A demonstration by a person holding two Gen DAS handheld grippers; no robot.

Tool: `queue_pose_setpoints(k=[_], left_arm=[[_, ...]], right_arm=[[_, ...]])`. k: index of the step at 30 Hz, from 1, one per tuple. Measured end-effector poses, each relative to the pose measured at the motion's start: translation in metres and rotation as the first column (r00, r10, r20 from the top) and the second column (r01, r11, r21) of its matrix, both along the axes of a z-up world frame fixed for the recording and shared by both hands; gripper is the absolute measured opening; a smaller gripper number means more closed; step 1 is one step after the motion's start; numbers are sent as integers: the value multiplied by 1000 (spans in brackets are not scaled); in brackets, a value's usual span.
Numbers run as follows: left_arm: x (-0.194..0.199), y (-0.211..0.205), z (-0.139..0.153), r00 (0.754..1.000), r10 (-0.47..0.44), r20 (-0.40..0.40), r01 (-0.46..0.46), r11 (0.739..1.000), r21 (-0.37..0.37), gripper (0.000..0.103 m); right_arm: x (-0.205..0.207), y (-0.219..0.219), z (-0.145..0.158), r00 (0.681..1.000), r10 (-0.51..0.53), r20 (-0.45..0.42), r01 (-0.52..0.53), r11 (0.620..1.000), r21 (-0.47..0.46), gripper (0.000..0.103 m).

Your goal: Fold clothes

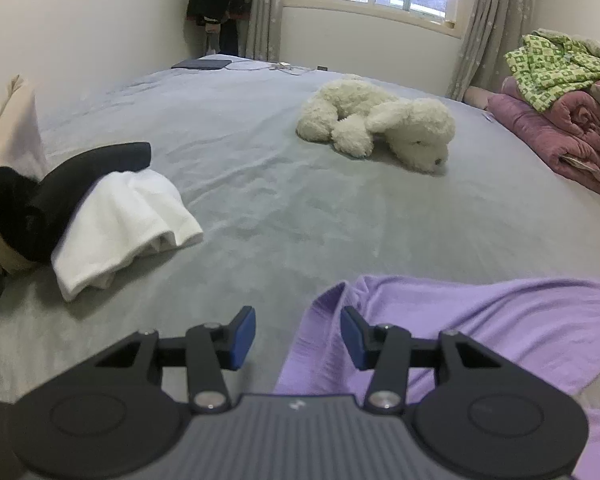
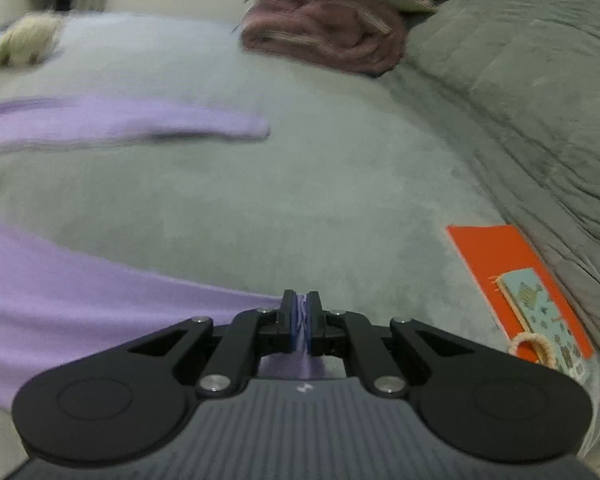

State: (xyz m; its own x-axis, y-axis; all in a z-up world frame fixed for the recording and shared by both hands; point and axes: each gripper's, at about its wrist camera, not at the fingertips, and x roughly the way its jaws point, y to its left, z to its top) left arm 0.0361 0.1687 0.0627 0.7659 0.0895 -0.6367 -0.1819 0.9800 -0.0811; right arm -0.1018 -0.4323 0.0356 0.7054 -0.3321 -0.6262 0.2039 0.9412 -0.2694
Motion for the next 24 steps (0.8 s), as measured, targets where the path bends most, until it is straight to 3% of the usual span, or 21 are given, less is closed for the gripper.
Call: queue_pose_setpoints(k=[5,6,7,11,16,17,19,21,23,24], left_arm=[[12,9,-1,1000,-17,5,17,998,-58,48],[13,10,0,1000,-23,7,23,997,-69,48],[14,11,1,1000,-29,9,30,996,-78,48],[22,12,2,998,-68,-8,67,993,-93,48],[30,11,0,994,-107,-23,104,987,-119,48],[32,9,-2,994,-107,-33,103,988,-111,48],[34,6,-6,993,-110,-48,105,990,-89,48],[35,5,-11,992,-114,-57,110,992,-66,47],[36,6,-15,991,-114,-67,110,992,-53,40],[37,7,-18,990,-117,-72,114,992,-51,27]], right_arm=[[22,5,-13,993,24,-117,-30,998,-49,7],[24,5,-7,996,6,-93,-11,999,-45,8],[26,5,2,999,-11,-50,10,1000,-28,17],[41,19,44,997,-47,55,42,995,93,18],[72,88,75,988,119,99,-128,988,91,20],[79,104,78,981,161,106,-171,981,94,23],[96,134,76,967,227,116,-239,965,107,41],[110,161,69,953,280,115,-293,948,122,41],[120,188,58,933,343,109,-356,924,140,41],[122,199,51,923,368,116,-382,913,144,41]])
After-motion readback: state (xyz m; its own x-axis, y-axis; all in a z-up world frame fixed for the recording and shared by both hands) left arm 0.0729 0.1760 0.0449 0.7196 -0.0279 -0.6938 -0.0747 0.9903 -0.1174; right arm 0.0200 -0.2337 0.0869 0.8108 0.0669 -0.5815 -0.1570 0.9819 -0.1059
